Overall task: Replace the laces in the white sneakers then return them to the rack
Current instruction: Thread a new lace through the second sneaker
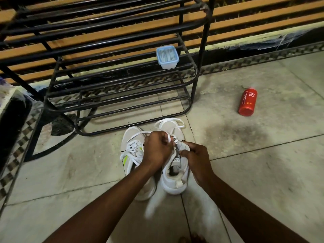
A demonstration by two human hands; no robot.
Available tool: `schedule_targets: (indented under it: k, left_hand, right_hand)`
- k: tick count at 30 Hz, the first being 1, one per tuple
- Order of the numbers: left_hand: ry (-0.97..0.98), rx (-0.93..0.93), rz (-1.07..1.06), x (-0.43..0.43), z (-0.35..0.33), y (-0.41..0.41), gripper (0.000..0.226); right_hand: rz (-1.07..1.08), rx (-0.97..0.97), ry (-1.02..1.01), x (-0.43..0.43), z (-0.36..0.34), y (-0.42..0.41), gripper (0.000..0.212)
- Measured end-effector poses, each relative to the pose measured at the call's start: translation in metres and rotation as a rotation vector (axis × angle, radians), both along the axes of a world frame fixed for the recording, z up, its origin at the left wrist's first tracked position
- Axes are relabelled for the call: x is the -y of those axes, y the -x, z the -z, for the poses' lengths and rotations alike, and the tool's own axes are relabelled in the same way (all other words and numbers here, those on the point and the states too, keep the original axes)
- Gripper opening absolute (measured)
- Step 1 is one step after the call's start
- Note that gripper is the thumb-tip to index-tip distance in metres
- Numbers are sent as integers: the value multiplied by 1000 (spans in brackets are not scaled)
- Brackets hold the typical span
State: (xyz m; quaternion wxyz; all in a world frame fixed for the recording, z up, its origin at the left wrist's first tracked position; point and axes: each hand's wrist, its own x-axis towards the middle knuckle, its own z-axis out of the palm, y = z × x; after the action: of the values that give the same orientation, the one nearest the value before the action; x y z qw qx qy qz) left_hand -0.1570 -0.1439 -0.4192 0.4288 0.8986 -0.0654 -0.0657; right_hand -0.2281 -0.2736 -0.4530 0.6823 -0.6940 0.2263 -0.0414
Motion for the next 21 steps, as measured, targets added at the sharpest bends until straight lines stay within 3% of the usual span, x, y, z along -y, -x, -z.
schedule_targets:
  k: [8,15,21]
  left_hand:
    - [-61,134,4,1,-1,5,31]
    - [65,10,-18,-2,6,1,18]
    - [-28,59,73,1,4,-1,28]
  right_hand:
    - [5,-16,67,-2,0,0,28]
    - [-16,31,160,-3,-1,2,26]
    - [-30,4,152,-1,0,2,34]
